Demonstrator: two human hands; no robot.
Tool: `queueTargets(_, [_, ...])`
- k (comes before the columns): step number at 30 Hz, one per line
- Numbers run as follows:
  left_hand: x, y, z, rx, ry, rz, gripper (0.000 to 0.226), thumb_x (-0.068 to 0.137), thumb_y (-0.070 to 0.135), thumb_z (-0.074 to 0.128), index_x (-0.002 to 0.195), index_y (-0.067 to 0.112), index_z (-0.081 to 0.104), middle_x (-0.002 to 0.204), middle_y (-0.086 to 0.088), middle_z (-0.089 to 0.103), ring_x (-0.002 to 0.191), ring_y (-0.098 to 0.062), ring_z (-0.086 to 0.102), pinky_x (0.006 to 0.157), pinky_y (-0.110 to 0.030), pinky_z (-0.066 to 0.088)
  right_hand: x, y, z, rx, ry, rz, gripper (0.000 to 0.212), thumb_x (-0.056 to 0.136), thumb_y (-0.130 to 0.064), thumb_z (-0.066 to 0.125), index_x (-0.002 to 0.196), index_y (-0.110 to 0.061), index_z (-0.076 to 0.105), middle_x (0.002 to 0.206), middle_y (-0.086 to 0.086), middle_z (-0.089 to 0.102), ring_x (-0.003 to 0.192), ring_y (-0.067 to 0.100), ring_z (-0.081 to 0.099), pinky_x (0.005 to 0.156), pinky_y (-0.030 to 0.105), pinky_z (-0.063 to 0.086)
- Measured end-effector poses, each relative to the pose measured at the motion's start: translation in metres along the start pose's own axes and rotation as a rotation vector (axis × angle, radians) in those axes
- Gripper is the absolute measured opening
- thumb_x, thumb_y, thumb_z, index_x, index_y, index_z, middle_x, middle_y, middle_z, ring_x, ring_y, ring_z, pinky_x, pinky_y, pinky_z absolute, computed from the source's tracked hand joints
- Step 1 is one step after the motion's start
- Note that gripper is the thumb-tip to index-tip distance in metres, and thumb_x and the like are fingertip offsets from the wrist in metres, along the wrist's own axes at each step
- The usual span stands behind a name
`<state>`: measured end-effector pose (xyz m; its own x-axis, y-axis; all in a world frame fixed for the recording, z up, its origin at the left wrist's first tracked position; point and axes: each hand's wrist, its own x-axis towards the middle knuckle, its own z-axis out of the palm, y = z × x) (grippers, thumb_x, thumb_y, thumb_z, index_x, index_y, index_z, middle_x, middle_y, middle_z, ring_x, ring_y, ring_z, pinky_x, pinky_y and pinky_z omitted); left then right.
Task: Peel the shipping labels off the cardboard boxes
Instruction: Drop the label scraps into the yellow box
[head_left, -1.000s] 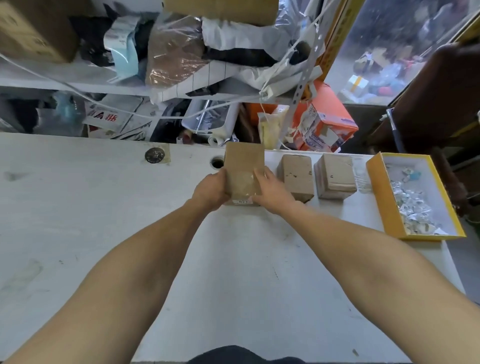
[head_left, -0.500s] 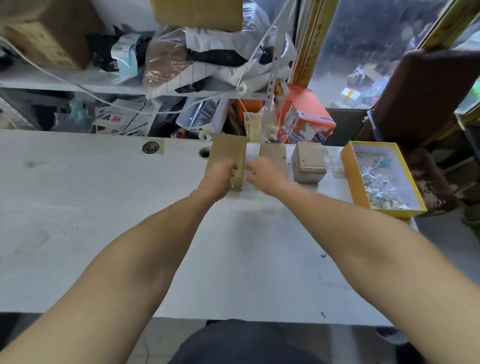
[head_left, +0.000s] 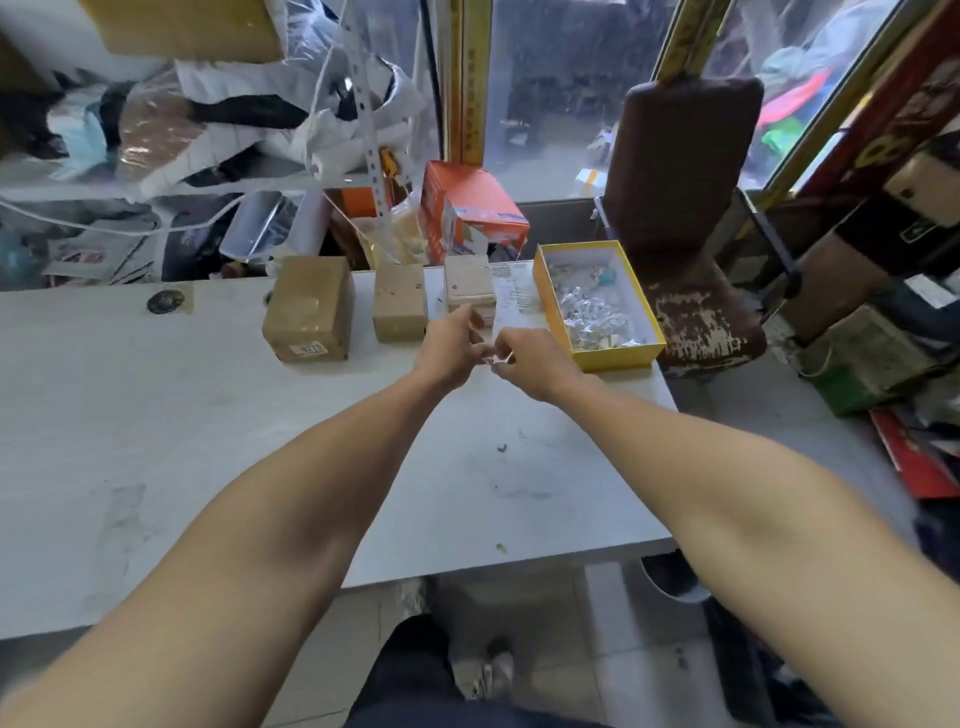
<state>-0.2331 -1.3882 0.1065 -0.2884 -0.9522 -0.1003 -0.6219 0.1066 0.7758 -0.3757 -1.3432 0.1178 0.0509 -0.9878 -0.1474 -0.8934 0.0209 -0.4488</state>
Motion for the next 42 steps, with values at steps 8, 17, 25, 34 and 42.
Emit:
queueTargets(8, [0.059, 0.04, 0.048, -0.013, -0.123, 0.111, 0.026, 0.083, 0.022, 0.078, 0.103, 0.009, 0.067, 0.096, -0.006, 0.07, 0.087, -0.019, 0.067, 0.079, -0.036, 0.057, 0.029, 0.066, -0.035, -0.035, 0.049, 0.091, 0.024, 0.094, -0.034, 0.056, 0.095, -0.013, 0.066, 0.094, 0.009, 0.069, 0.085, 0.026, 0.062, 0.077, 0.04, 0.053])
queueTargets(17, [0.133, 0.069, 0.073, 0.062, -0.17, 0.15, 0.003, 0.094, 0.014, 0.065, 0.093, 0.013, 0.067, 0.095, -0.006, 0.07, 0.085, -0.019, 0.065, 0.067, -0.027, 0.051, 0.069, 0.124, -0.071, -0.033, 0.053, 0.14, 0.019, 0.098, -0.031, 0.051, 0.095, -0.018, 0.064, 0.091, 0.002, 0.066, 0.082, 0.019, 0.058, 0.071, 0.032, 0.048])
queueTargets(25, [0.194, 0.087, 0.102, 0.05, -0.147, 0.106, 0.013, 0.094, 0.02, 0.065, 0.098, 0.008, 0.071, 0.101, -0.008, 0.071, 0.085, -0.018, 0.064, 0.066, -0.025, 0.045, 0.102, 0.198, -0.097, -0.041, 0.074, 0.25, 0.02, 0.094, -0.024, 0.05, 0.102, -0.017, 0.068, 0.096, 0.006, 0.07, 0.087, 0.025, 0.062, 0.077, 0.038, 0.053])
queueTargets(34, [0.235, 0.113, 0.136, 0.124, -0.123, 0.059, 0.013, 0.091, 0.019, 0.07, 0.097, 0.008, 0.075, 0.099, -0.007, 0.072, 0.087, -0.018, 0.064, 0.072, -0.026, 0.048, 0.145, 0.246, -0.104, -0.006, 0.001, 0.199, 0.019, 0.092, -0.025, 0.05, 0.098, -0.02, 0.067, 0.093, 0.003, 0.07, 0.084, 0.022, 0.062, 0.076, 0.037, 0.054])
queueTargets(42, [0.245, 0.118, 0.14, 0.116, -0.157, 0.0, 0.009, 0.082, 0.007, 0.077, 0.087, 0.013, 0.074, 0.092, -0.002, 0.07, 0.088, -0.018, 0.066, 0.071, -0.027, 0.054, 0.165, 0.254, -0.116, -0.018, -0.025, 0.138, 0.02, 0.093, -0.025, 0.048, 0.097, -0.02, 0.067, 0.088, 0.002, 0.068, 0.08, 0.021, 0.062, 0.075, 0.04, 0.055])
